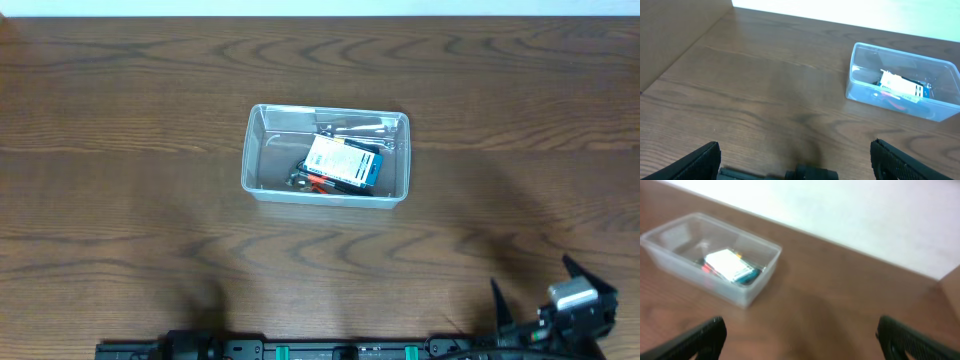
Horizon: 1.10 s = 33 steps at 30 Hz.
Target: Pack container
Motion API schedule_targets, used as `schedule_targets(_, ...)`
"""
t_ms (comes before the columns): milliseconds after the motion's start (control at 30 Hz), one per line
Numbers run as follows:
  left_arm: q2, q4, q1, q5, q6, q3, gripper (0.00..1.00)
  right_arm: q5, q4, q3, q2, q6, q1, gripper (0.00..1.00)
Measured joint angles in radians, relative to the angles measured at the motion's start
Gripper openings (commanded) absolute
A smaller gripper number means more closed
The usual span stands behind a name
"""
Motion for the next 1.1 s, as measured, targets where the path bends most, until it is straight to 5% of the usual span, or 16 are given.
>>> schedule_targets(467, 0.0, 0.0, 0.0, 0.0, 0.0, -0.005, 0.88, 0.04, 1.017, -0.726, 0.053, -0.09, -0.089, 0.99)
schedule_targets(733, 0.0, 0.0, 0.0, 0.0, 0.0, -0.005, 0.88, 0.028, 1.108, -0.843, 0.053, -0.09, -0.124, 0.99)
schedule_targets(1100, 0.0, 0.0, 0.0, 0.0, 0.0, -0.005, 0.88, -0.017, 1.015, -0.925, -0.019, -0.09, -0.204, 0.99)
